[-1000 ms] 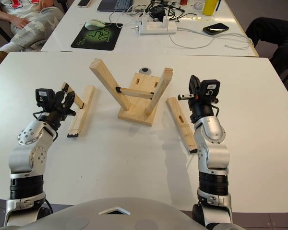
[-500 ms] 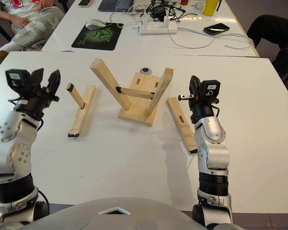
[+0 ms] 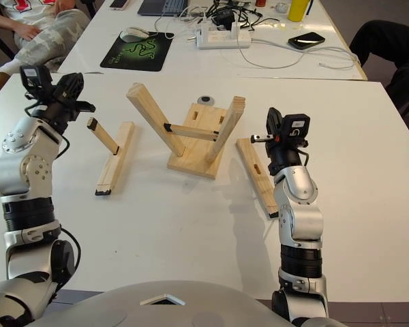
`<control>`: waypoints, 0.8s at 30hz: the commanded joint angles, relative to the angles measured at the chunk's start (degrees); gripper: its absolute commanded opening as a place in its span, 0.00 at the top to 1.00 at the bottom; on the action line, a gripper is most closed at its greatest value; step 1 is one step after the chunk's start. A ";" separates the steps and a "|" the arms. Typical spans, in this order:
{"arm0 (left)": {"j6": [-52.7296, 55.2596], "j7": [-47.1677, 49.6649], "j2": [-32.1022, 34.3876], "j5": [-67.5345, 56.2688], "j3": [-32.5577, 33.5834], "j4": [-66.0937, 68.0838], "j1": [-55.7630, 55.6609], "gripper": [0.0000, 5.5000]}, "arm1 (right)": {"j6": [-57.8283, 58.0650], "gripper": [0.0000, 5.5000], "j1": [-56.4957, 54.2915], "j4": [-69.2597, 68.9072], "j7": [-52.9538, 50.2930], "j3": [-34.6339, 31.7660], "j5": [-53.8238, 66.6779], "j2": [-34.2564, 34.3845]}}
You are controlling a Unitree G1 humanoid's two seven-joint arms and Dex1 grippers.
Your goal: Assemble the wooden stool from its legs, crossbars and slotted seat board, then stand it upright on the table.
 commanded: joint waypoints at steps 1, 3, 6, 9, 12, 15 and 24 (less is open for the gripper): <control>-0.19 1.05 -1.12 -0.23 -0.68 -4.20 -2.28 0.99 | 0.94 1.00 -1.15 0.36 0.56 0.12 0.07 -0.42; -0.04 1.69 -1.16 -0.74 -0.54 -7.05 -4.78 0.99 | 1.06 1.00 -1.26 0.33 0.67 0.06 0.09 -0.51; -0.03 2.00 -0.77 -0.73 -0.66 -8.40 -7.64 0.99 | 1.17 1.00 -1.18 0.16 0.65 0.05 0.02 -0.45; -0.65 1.86 -0.81 0.22 -1.17 -7.46 -8.32 0.99 | 1.30 1.00 -1.24 0.13 0.76 0.07 0.03 -0.43; -1.63 1.60 -1.16 1.28 -1.81 -6.11 -7.18 0.99 | 1.41 1.00 -1.46 0.27 0.92 0.09 0.04 -0.50; -2.11 1.52 -1.47 1.73 -1.98 -5.73 -6.21 0.99 | 1.51 1.00 -1.62 0.38 1.05 0.09 0.01 -0.55; -8.19 -0.47 -3.28 8.18 -8.41 7.40 2.72 0.99 | 2.15 1.00 -1.81 0.12 0.68 -0.16 0.32 -0.17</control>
